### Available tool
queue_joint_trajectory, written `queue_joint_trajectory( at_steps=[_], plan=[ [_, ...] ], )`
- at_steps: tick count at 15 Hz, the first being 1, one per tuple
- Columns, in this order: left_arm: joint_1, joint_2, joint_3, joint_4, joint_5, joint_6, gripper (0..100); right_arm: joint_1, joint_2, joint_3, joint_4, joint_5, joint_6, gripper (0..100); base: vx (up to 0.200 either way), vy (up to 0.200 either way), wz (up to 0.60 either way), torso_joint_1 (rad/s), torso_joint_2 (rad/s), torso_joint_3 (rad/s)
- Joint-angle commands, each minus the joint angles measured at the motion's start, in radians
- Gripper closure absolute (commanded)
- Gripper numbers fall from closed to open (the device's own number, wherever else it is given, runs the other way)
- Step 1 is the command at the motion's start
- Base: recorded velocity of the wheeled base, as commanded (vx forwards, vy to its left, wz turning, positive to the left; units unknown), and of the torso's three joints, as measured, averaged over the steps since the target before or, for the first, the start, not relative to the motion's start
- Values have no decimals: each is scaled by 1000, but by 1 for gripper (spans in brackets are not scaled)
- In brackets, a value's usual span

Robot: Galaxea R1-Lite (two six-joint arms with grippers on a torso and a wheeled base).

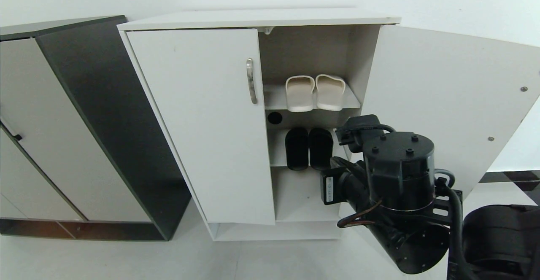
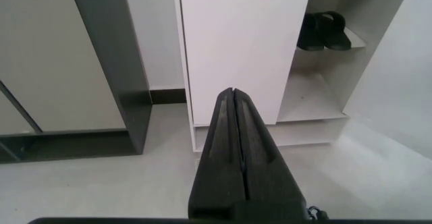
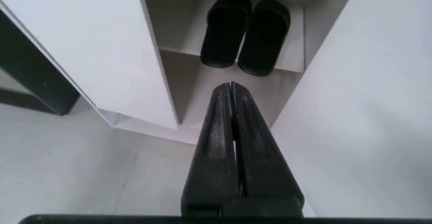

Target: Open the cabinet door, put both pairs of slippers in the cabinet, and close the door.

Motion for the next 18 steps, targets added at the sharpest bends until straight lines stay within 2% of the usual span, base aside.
queue_joint_trajectory(
  at_steps=[1,12,15,18],
  plan=[
    [0,0,0,0,1,0,100,0,9,1,0,0,0,100,0,0,0,0,0,0],
    [0,0,0,0,0,0,100,0,10,1,-11,2,1,100,0,0,0,0,0,0],
    [0,-2,0,0,1,0,100,0,10,2,-12,3,1,100,0,0,0,11,-177,-292],
    [0,0,0,0,1,0,100,-1,10,2,-12,3,1,100,0,0,0,54,-496,-365]
  ],
)
